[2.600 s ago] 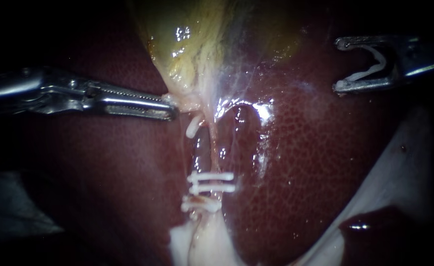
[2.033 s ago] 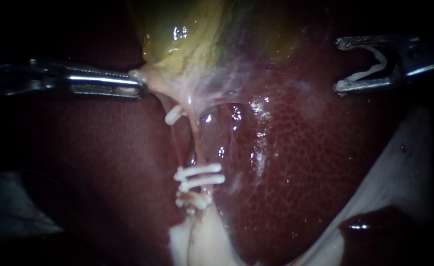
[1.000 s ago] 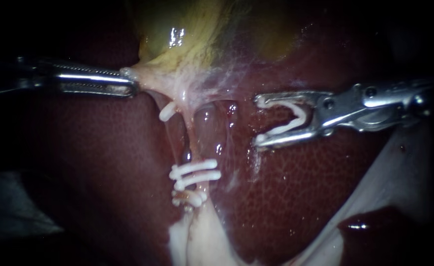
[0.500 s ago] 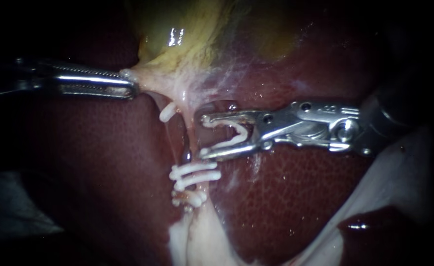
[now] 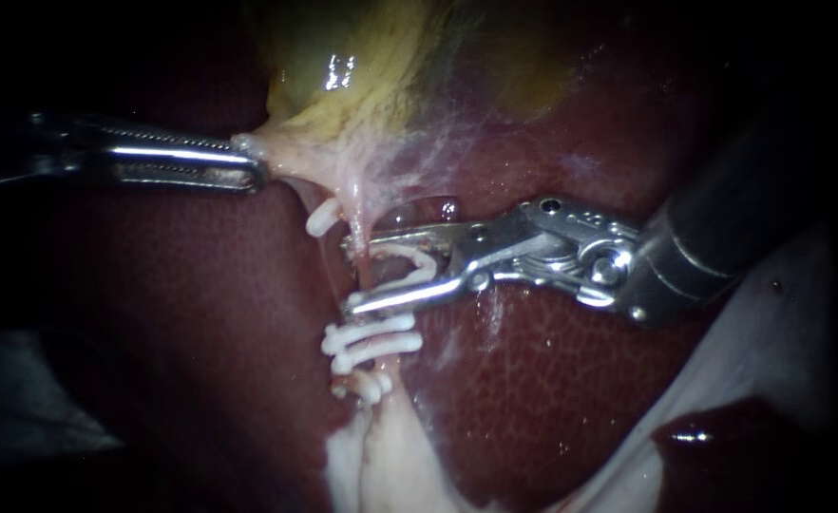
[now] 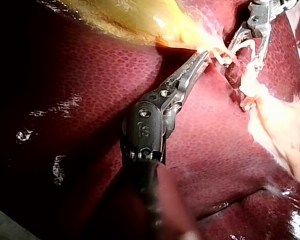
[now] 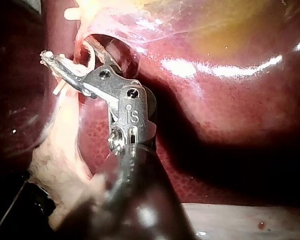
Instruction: Clipping third clip right tube
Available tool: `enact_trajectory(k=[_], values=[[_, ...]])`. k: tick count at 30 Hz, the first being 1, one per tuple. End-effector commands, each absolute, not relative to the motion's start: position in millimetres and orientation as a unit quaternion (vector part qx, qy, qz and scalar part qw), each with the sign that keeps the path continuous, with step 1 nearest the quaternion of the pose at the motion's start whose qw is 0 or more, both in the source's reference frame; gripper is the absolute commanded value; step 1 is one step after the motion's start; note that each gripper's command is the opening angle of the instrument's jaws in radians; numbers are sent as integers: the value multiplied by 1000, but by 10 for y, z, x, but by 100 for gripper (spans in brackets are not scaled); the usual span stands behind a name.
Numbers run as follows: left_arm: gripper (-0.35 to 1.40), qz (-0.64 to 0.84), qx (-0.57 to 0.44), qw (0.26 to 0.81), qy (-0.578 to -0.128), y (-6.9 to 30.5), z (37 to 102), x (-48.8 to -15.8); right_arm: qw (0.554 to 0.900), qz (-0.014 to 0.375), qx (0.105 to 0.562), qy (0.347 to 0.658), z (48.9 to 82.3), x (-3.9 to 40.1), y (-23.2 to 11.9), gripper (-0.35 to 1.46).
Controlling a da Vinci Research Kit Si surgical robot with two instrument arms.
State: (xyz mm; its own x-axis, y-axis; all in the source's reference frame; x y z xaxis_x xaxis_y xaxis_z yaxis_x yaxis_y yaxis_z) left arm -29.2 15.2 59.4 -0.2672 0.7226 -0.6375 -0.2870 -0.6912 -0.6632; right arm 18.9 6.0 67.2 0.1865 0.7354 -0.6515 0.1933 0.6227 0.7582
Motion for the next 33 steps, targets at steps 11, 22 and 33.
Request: enact_trajectory(k=[11, 22, 33], values=[[-35, 767, -508, 329, -214, 152, 594, -292, 643, 214, 389, 624, 649, 196, 73, 49], [-35, 767, -508, 329, -214, 151, 595, -292, 641, 210, 394, 625, 631, 192, 67, 27], [-35, 767, -508, 329, -214, 151, 595, -292, 636, 218, 406, 619, 622, 182, 68, -35]])
